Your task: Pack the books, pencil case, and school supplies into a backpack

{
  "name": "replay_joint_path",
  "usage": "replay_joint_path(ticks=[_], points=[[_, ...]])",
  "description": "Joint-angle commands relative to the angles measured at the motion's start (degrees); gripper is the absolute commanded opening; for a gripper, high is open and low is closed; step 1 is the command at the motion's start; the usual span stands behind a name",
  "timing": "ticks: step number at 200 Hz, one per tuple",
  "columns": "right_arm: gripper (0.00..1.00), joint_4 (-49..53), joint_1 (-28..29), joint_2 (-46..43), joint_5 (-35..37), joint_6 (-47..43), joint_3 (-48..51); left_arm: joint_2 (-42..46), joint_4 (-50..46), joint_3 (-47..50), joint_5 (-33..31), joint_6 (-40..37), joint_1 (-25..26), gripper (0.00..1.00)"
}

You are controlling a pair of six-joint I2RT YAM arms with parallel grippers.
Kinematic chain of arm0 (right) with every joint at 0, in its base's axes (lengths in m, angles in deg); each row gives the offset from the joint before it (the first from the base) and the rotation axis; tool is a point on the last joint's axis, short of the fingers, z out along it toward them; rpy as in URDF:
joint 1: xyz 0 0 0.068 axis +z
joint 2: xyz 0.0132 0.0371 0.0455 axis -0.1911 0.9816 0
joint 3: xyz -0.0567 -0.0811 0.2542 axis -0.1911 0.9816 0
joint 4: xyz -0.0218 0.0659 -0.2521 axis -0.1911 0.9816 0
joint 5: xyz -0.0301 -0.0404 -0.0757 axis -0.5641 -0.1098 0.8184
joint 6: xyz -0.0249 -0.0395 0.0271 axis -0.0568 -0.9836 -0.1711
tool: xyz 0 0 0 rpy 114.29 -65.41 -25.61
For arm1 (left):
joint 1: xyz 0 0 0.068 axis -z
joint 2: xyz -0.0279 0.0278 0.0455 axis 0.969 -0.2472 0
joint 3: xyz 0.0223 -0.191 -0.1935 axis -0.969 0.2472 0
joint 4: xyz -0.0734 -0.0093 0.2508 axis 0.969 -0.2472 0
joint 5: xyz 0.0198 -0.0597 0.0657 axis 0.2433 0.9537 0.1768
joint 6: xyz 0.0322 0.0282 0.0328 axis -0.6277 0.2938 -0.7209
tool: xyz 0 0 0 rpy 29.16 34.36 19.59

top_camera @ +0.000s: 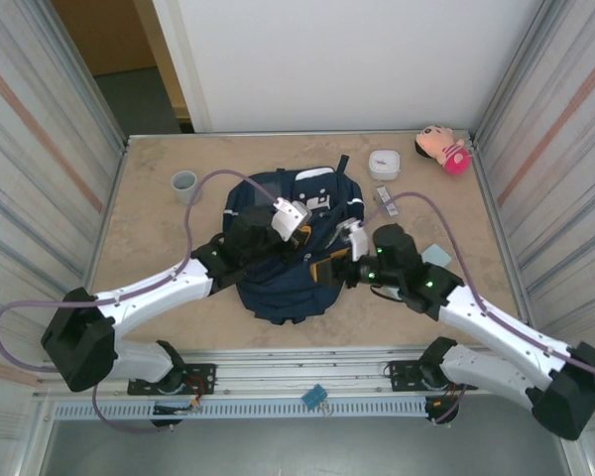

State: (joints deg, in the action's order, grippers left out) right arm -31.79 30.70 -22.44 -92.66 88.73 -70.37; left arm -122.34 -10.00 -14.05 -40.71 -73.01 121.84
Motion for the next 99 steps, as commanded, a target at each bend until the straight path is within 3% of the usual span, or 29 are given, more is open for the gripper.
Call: replay_joint_path(ticks=[1, 58, 99], points=[[0.69, -1.78, -4.45, -2.29, -1.55, 18.66, 1.02, 4.48, 7.76, 1.32, 4.41, -4.41, -1.94, 0.0], [0.73, -10.46, -9.55, 6.17, -9.66, 39.31, 0.14, 5.52, 9.19, 2.02, 17.03, -7.62, -3.88, 0.0], [0.74, -19.16, -10.01, 11.82, -9.51, 43.99, -0.77, 5.51, 6.97, 1.36, 23.17, -10.42, -3.88, 0.0]])
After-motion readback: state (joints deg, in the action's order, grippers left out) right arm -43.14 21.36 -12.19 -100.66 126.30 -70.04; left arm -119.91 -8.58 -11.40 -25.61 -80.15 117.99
